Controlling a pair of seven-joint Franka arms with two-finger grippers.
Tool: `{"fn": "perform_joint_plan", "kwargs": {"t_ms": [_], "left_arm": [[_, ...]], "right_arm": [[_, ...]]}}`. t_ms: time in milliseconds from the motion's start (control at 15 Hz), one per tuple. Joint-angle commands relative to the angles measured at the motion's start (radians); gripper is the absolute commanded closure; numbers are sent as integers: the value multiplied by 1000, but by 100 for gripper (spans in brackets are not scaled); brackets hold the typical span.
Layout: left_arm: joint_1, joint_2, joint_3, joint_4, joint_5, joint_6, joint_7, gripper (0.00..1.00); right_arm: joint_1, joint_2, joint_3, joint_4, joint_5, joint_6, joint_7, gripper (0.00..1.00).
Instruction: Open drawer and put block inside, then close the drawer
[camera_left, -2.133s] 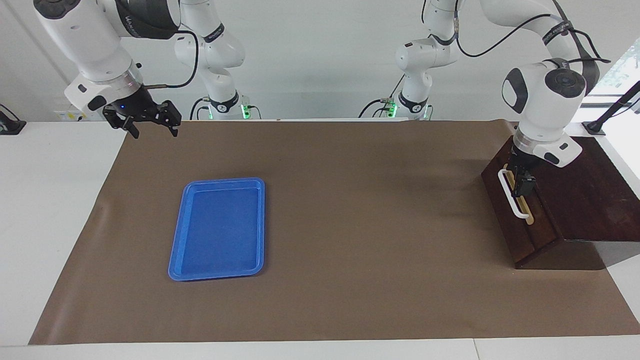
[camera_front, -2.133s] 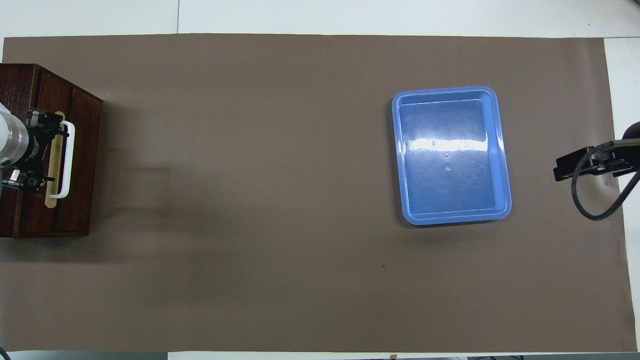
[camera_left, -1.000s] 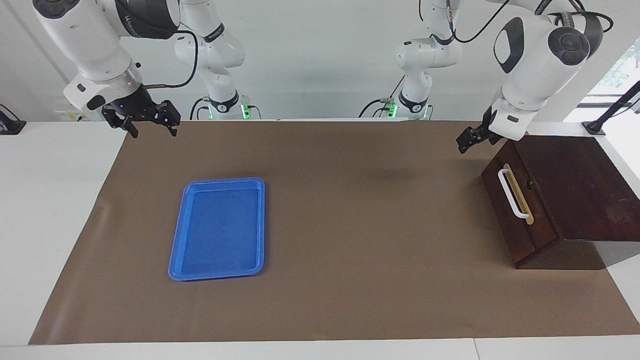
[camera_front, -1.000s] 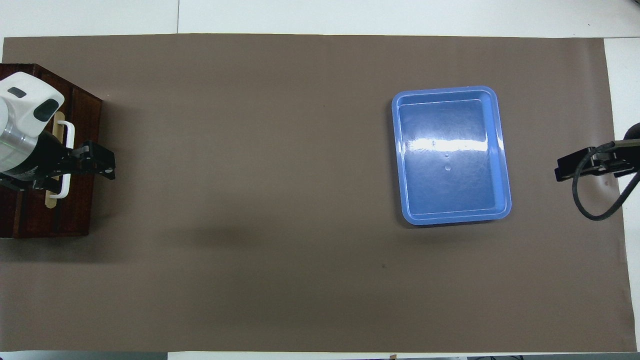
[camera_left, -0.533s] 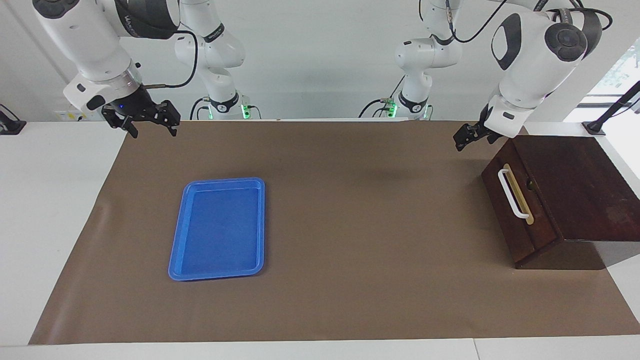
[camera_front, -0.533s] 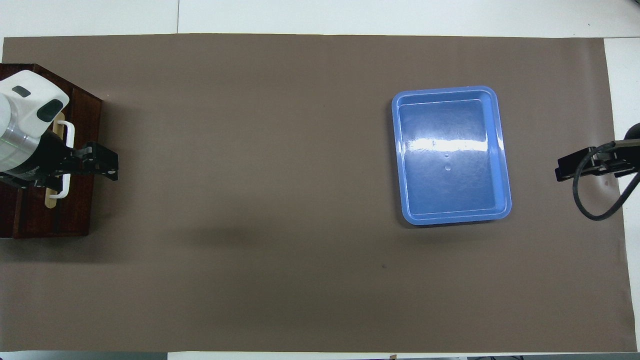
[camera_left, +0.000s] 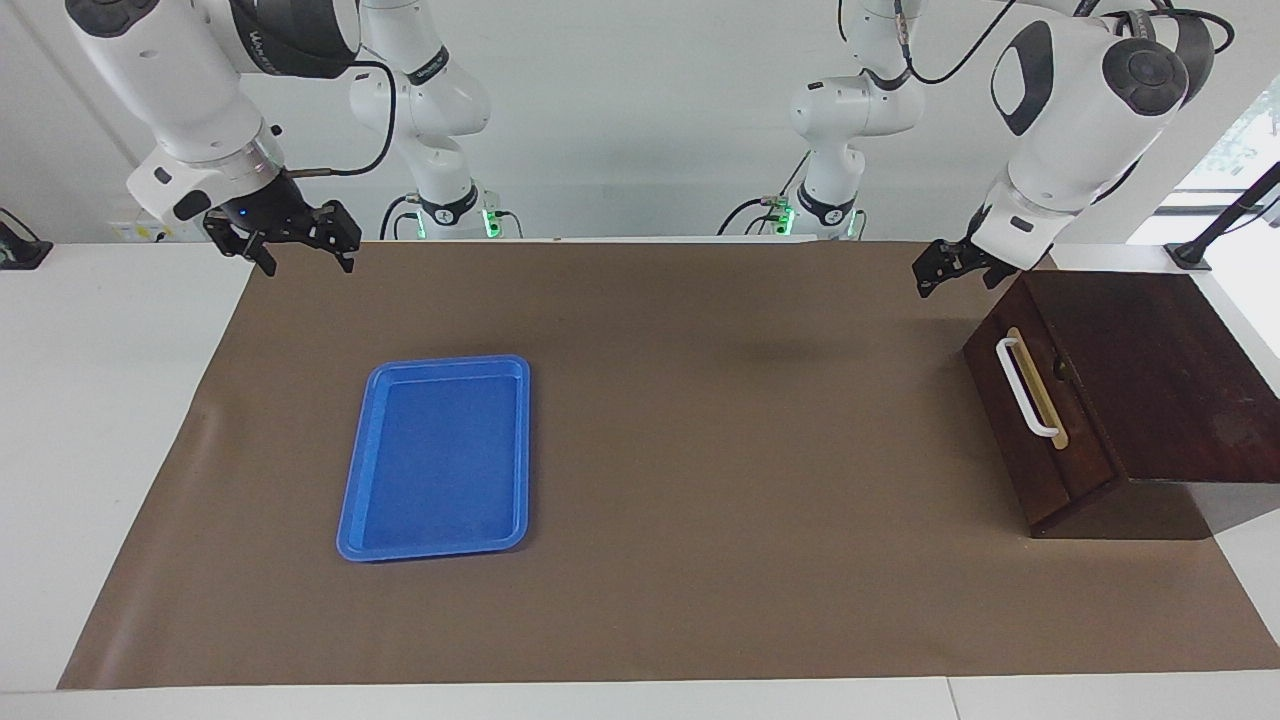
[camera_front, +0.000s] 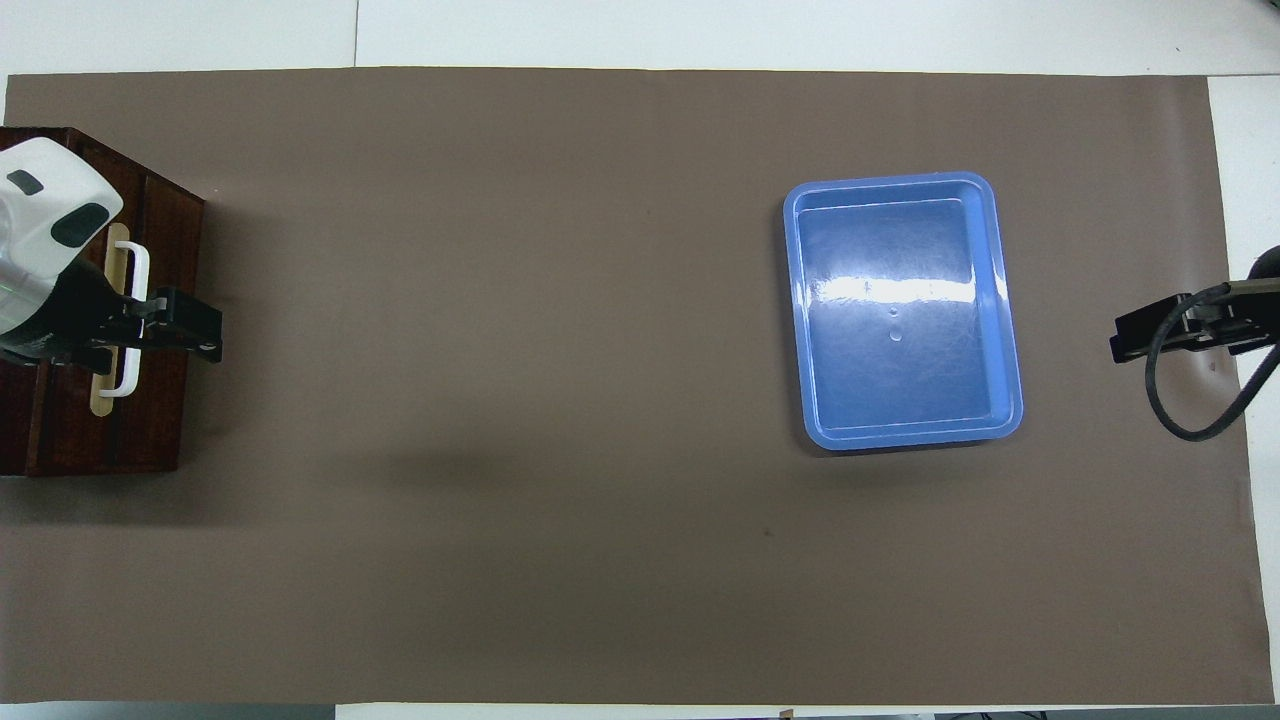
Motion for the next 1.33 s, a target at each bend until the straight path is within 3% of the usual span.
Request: {"fn": "perform_joint_plan", "kwargs": {"t_ms": [0,1267], "left_arm": [[-17,-1,13,34,-2,-24,17,0],[-13,0,22,65,-28,13,37,0]], "right_arm": [[-15,-19,11,-16,-14,2,-12,0],[-18,-18,11,-15,-12,2,-16,0]]}}
